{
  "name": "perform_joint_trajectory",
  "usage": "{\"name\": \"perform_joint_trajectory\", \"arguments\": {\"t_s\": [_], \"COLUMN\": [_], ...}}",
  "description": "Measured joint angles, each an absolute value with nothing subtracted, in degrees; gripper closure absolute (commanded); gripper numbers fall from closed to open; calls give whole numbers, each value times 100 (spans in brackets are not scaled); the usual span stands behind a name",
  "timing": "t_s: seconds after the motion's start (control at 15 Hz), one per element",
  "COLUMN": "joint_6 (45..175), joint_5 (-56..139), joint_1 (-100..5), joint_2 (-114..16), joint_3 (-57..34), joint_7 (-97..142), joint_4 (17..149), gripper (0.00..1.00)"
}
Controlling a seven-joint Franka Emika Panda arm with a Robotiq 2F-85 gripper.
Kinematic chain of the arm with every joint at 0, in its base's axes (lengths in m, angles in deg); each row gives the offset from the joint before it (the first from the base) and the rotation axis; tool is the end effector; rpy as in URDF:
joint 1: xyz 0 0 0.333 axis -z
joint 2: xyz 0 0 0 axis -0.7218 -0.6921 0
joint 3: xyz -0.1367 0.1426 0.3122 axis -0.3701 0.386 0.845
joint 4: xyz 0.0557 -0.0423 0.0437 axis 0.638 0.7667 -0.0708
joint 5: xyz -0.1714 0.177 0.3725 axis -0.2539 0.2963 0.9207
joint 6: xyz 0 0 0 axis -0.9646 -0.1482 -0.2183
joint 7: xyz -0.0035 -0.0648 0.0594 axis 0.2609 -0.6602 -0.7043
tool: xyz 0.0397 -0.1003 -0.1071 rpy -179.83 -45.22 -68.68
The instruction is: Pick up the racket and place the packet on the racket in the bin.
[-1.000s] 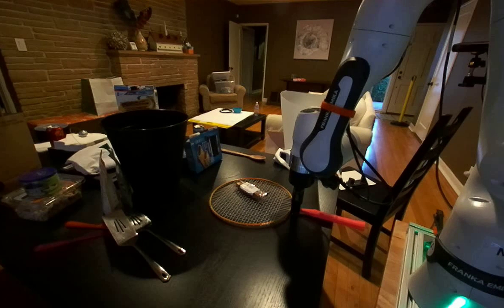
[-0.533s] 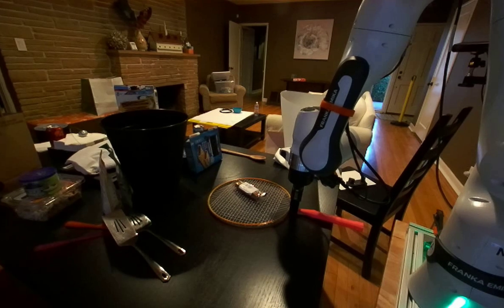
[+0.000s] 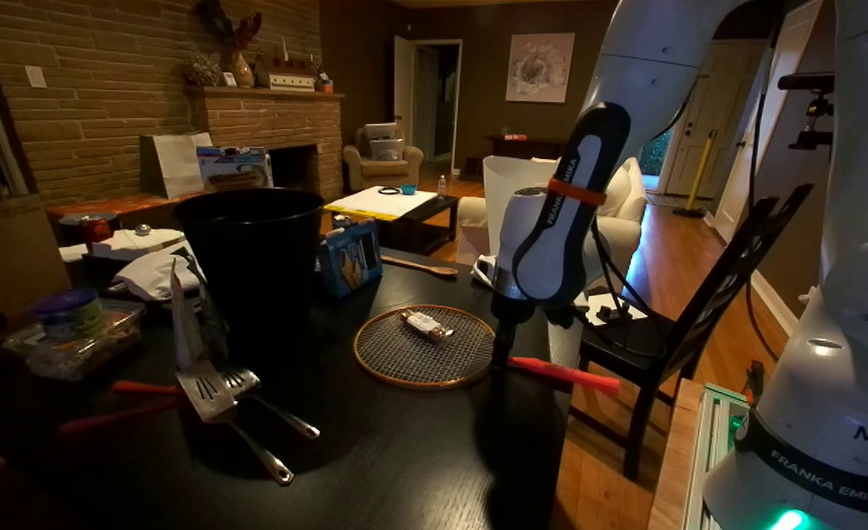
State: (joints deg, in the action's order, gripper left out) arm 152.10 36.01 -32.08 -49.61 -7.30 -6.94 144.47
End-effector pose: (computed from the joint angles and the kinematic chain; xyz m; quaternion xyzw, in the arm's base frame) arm 0.4279 -0.0930 0.0967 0.9848 0.1672 0.0414 0.0220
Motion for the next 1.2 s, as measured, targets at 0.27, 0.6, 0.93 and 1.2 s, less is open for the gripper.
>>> {"name": "perform_joint_trajectory", "arguments": {"t_s": [0.27,0.6,0.93,1.2], "joint_6": [15373,15523,15656,15658], "joint_5": [3601,3601,3593,3591], "joint_1": [-3201,-3197,-3199,-3199], "joint_2": [-5032,-5031,-5013,-5001], "joint_3": [-720,-717,-809,-811], "joint_7": [-629,-581,-581,-579], "joint_4": [14423,14421,14418,14414], "gripper": [47,81,100,97]}}
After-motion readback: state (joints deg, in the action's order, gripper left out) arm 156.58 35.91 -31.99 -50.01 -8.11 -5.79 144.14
